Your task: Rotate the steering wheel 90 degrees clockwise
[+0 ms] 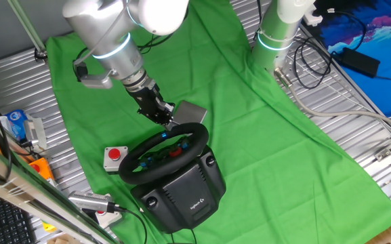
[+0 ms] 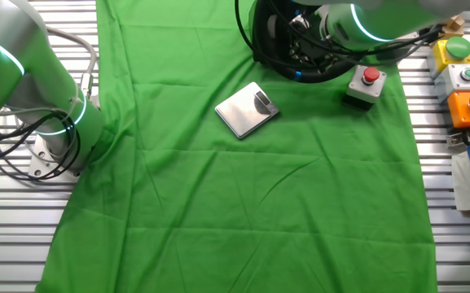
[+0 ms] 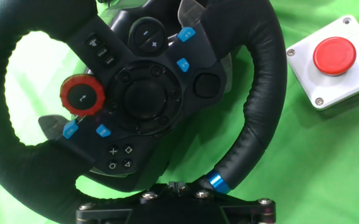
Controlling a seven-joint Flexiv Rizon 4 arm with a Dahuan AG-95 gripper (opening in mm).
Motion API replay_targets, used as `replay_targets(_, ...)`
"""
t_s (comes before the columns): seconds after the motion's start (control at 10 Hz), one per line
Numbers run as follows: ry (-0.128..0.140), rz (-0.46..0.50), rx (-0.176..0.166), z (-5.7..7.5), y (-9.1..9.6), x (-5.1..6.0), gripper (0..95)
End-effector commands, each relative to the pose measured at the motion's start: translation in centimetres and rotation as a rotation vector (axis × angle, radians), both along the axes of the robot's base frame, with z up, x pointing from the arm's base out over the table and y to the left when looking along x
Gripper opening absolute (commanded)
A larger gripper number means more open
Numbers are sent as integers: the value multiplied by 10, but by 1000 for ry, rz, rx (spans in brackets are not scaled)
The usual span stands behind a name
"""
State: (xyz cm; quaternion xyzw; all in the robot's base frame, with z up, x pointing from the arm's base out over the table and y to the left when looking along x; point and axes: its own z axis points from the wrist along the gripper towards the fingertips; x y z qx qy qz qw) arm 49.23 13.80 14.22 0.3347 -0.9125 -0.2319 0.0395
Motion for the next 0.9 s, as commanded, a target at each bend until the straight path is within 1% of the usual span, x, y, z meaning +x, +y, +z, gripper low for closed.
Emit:
replay_targets(0.1, 7, -14, -6, 1, -1, 0, 0)
replay_targets(0.3, 6, -12, -5, 2, -1, -1, 0)
replay_targets(0.7, 16, -21, -11, 1, 0, -1, 0)
replay_targets(0.8, 21, -20, -3, 1, 0, -1, 0)
replay_targets(0.9, 14, -1, 3, 1, 0, -1, 0)
